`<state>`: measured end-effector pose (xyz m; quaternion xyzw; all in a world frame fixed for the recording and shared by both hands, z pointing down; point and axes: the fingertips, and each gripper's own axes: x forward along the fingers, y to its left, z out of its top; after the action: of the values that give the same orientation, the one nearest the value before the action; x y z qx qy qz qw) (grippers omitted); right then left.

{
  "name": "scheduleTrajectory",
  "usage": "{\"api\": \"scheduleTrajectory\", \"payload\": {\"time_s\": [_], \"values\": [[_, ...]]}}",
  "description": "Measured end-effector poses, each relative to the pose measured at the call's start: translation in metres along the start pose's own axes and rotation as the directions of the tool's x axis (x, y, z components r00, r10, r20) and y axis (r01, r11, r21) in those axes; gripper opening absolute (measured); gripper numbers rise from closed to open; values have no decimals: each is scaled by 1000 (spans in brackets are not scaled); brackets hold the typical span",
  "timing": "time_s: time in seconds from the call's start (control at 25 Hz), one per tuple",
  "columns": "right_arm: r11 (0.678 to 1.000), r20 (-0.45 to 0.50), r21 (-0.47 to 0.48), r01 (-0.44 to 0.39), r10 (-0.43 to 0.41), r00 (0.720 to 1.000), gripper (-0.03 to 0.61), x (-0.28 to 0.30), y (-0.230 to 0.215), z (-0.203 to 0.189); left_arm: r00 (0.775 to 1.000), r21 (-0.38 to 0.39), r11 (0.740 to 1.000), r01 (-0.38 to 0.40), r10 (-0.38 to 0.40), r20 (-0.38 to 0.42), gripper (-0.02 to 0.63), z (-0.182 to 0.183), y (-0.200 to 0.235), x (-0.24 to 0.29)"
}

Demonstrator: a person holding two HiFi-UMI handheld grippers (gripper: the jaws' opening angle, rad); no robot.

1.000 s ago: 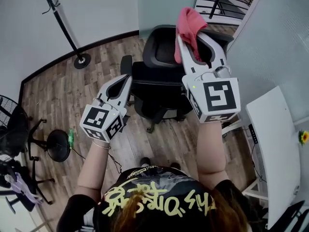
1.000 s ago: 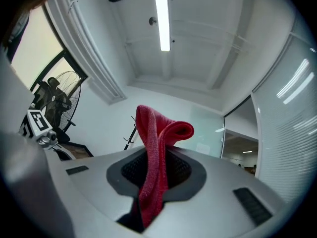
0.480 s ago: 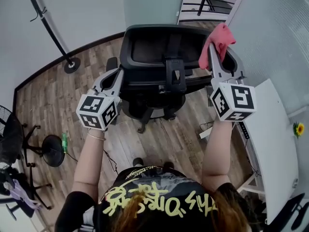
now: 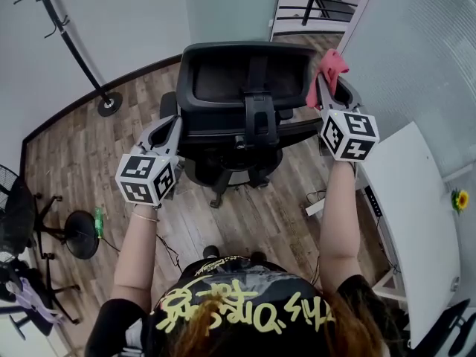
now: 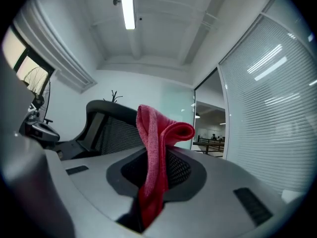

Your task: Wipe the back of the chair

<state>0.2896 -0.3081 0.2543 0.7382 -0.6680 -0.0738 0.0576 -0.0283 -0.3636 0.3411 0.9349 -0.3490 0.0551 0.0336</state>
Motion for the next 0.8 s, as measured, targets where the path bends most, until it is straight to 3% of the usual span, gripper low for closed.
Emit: {"api": "scheduleTrajectory", "payload": {"time_s": [0.16, 0.36, 0.56, 0.8], "values": [[998, -70, -65, -24, 20, 997, 61, 20, -2, -20, 1000, 29, 999, -18, 18, -7, -8, -4, -1, 1], [995, -89, -89, -55, 47, 995, 61, 32, 9, -25, 999, 31, 999, -34, 35, -6, -6, -6, 0, 1], [984, -99, -178, -28, 10, 995, 61, 34, 25, -21, 1000, -13, 1000, -21, 21, 2, -8, -4, 1, 0], [991, -73, -123, -42, 33, 997, 61, 32, 43, -10, 1000, -11, 1000, 1, -1, 2, -7, -4, 1, -2]]}}
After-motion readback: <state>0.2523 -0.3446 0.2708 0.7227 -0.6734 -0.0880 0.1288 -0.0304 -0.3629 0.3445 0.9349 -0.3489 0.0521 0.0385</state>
